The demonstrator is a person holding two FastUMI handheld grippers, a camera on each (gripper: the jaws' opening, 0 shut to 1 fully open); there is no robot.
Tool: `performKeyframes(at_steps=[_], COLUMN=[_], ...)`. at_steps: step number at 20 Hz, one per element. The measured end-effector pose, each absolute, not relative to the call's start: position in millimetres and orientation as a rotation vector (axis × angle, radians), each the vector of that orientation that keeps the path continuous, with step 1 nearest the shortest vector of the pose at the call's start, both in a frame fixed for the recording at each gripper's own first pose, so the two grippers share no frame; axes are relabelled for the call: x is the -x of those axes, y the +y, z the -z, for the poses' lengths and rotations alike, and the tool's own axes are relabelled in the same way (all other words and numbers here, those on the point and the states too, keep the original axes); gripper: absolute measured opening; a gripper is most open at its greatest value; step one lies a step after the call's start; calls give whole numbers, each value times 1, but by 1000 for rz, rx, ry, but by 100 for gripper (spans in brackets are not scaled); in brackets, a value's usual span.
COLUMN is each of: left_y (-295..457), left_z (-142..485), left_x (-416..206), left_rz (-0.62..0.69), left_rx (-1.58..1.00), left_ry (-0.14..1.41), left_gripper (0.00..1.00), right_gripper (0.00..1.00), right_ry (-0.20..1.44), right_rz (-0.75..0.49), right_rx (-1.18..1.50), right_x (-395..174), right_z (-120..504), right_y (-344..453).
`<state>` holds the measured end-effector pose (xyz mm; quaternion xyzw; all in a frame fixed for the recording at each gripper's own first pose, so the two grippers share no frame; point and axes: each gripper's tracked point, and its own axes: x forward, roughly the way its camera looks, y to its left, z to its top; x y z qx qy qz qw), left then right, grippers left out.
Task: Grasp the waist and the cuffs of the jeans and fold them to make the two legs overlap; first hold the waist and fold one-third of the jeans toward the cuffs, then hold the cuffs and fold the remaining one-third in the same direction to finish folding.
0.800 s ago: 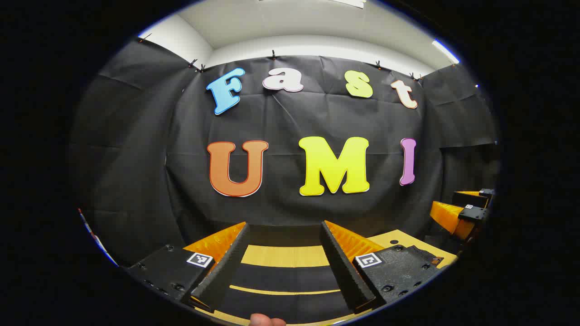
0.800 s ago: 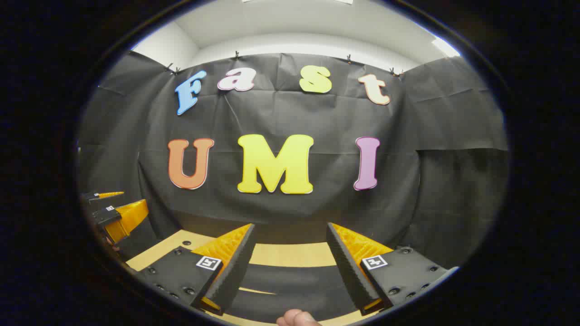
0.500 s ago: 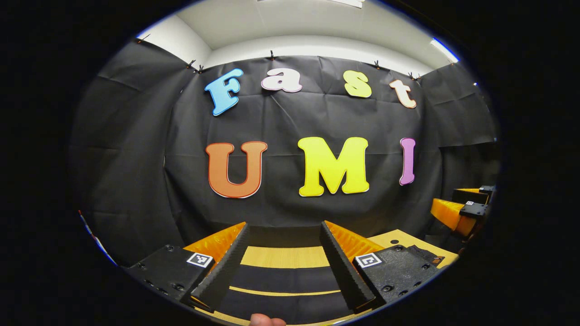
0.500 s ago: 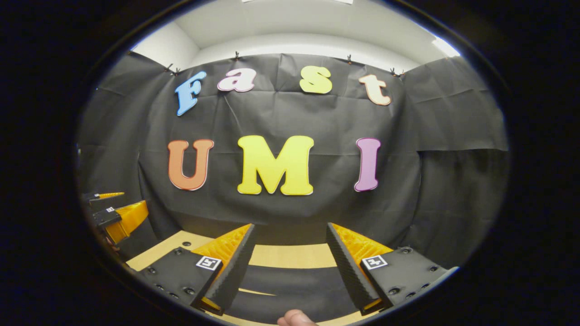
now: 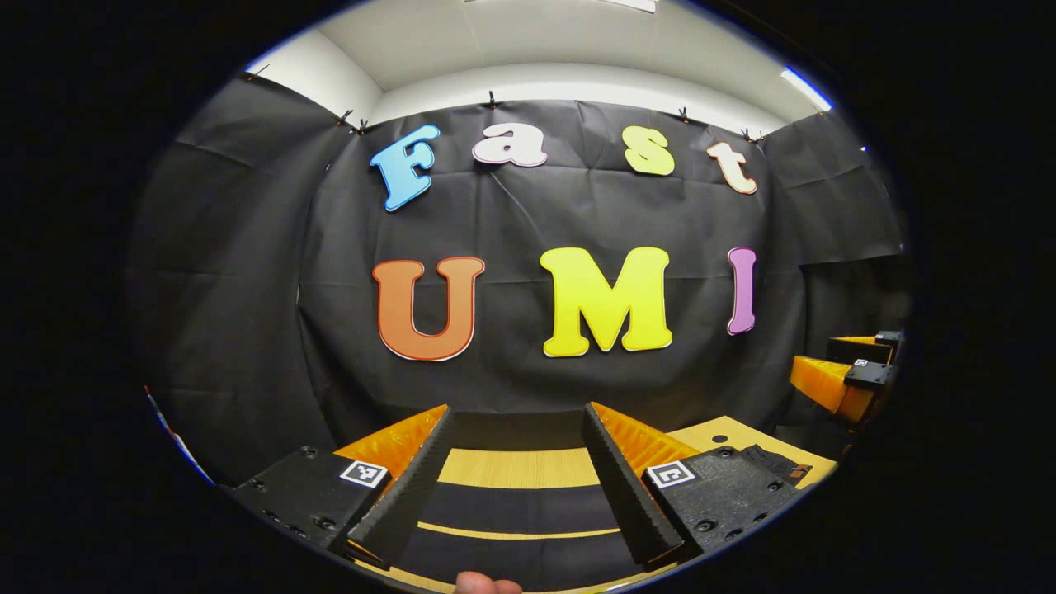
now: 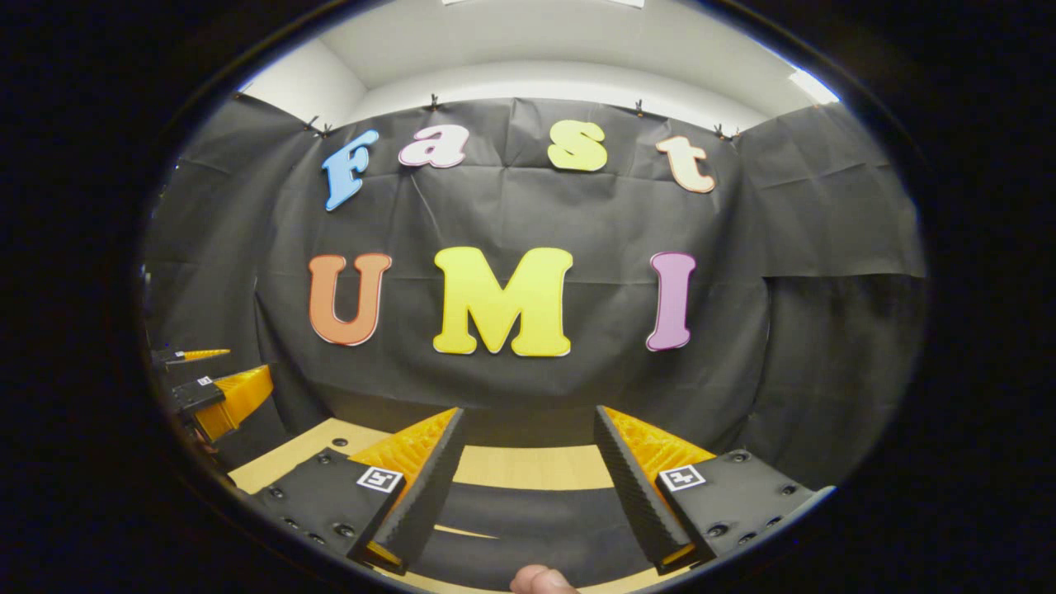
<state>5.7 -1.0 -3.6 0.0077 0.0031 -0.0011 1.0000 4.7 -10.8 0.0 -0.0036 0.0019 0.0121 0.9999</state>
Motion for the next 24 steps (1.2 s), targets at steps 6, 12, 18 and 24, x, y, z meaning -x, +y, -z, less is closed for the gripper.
performKeyframes(at_steps=[6, 12, 18, 24], left_y=[23, 106, 143, 150], left_z=[34, 113, 217, 294], left_x=[-15, -8, 24, 66], left_rz=[-36, -198, -344, -510], left_rx=[-30, 136, 644, 1150], left_ry=[59, 254, 460, 560], left_gripper=[100, 100, 99, 99], right_gripper=[99, 97, 98, 92], right_ry=[125, 326, 579, 678], right_rz=[37, 157, 275, 350], right_rx=[-69, -279, -873, -1095], right_x=[-17, -19, 6, 30], right_z=[37, 112, 223, 289], right_y=[-73, -197, -283, -307])
